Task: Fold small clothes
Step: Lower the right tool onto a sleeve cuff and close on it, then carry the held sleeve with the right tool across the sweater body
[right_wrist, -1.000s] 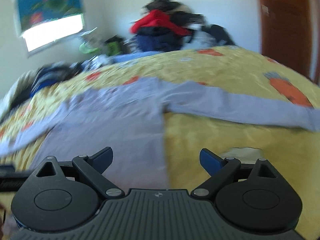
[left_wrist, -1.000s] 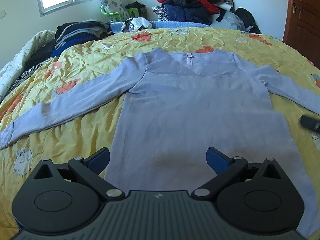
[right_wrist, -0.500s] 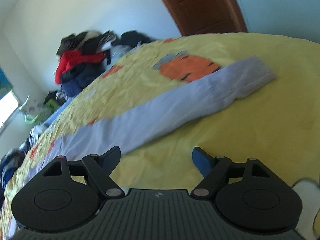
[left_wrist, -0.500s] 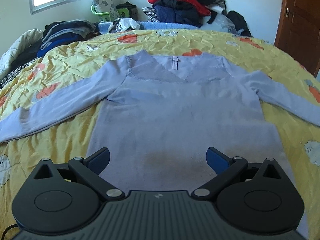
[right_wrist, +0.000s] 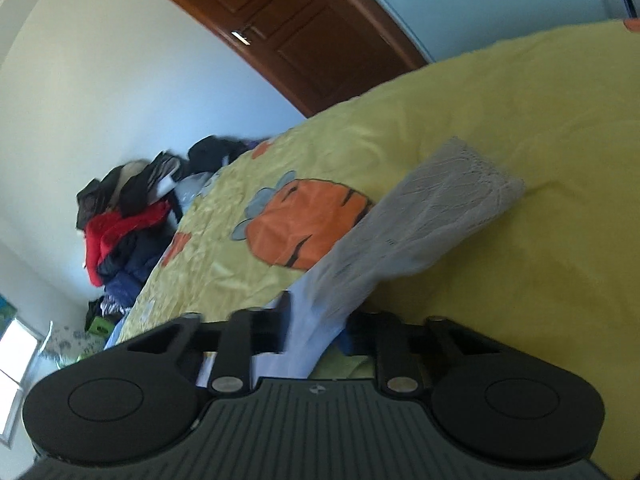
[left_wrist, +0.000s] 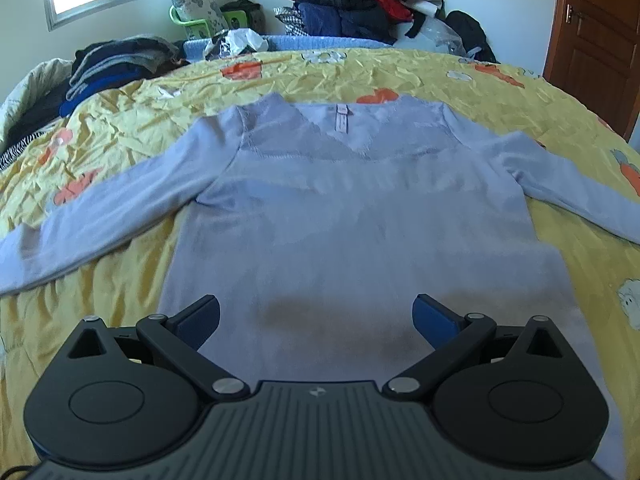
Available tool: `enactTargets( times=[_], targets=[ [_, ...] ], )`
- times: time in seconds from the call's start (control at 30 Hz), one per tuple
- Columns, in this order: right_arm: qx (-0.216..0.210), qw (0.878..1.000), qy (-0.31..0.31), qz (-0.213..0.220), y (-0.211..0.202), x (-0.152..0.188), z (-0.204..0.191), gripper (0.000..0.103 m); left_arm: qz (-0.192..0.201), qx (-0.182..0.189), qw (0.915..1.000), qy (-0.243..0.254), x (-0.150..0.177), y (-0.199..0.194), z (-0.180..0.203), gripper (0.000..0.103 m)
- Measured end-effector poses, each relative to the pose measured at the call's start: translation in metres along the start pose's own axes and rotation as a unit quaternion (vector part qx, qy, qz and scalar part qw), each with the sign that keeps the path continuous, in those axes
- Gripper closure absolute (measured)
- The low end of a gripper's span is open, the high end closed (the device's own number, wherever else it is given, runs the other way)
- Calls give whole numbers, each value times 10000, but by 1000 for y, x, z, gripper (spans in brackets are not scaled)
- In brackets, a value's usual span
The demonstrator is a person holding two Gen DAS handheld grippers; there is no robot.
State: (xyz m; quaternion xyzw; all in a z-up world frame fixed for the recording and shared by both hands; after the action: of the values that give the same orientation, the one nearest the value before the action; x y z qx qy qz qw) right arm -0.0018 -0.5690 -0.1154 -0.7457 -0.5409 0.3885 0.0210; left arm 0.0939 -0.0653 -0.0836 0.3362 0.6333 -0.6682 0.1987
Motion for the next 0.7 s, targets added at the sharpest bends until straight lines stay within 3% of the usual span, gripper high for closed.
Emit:
enactTargets(
  times=[0.13, 0.33, 0.7],
  targets=[
    [-42, 9997, 241, -24, 4, -3, 3, 94, -3, -55, 10000, -26, -5, 6, -6, 0],
    [-373, 9991, -90, -161, -2, 10, -34, 92, -36, -203, 9997, -113, -9, 14, -17, 0],
    [-1215, 9808, -1010, -1141, 0, 92, -135, 92, -68, -452, 9988, -147, -5, 20, -32, 0]
  ],
)
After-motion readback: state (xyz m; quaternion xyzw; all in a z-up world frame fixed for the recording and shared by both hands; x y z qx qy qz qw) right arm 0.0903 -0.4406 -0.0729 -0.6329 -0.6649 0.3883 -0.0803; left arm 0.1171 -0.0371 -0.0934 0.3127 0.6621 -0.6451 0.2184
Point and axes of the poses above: each gripper's, at about its wrist camera, not at the fingertips, and y roughly the way its jaws point, z to its right, x to its underside, the point moved 8 cm from there along y, roughly the way its jaws point
